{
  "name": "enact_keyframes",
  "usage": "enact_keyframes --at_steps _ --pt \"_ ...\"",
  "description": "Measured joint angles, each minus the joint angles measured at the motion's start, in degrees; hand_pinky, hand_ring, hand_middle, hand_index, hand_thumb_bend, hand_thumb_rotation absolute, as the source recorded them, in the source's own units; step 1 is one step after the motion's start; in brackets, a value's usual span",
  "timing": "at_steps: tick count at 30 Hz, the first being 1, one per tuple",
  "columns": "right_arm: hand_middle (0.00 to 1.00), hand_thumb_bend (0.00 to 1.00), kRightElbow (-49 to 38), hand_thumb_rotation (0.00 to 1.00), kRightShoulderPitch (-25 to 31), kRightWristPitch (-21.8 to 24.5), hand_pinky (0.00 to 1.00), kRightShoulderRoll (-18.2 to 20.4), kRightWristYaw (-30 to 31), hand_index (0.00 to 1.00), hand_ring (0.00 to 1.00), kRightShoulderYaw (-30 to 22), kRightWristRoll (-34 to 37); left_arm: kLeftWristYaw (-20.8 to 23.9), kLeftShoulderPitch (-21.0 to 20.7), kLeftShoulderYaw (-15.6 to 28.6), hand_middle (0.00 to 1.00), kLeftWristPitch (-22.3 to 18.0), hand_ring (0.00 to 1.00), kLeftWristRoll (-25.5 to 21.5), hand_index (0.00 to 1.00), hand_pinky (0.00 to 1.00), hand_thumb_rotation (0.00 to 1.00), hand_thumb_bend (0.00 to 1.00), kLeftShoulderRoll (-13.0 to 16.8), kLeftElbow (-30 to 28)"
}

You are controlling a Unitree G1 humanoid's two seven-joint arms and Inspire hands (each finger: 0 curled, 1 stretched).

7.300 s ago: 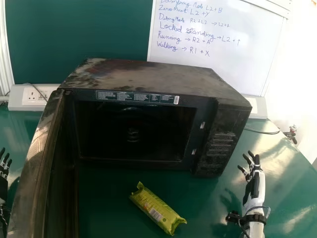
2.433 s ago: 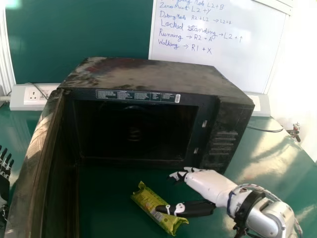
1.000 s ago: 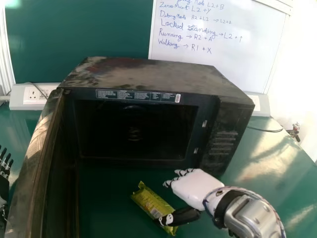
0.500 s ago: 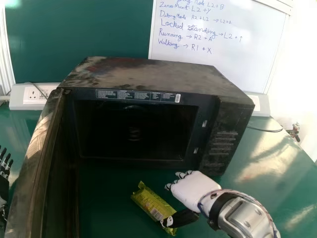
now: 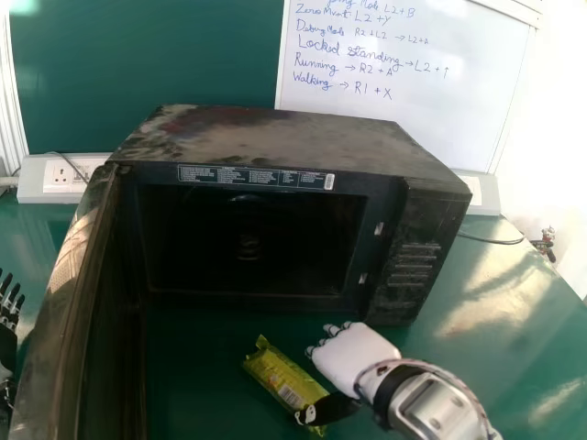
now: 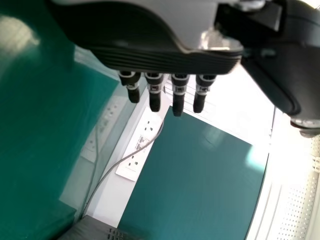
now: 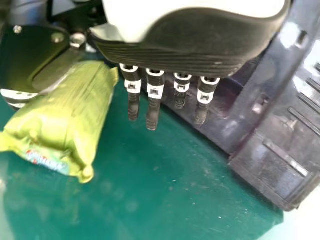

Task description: Put biscuit inside oven

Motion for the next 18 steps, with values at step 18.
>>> enact_keyframes --at_steps 18 --pt "0.82 1.0 2.5 0.71 0.15 -1.89 0.85 3.27 -0.54 0.86 0.8 1.54 -4.58 0.0 0.29 -0.02 0.95 0.03 0.93 -0.01 0.98 1.0 0.0 0.2 -0.15 -0.63"
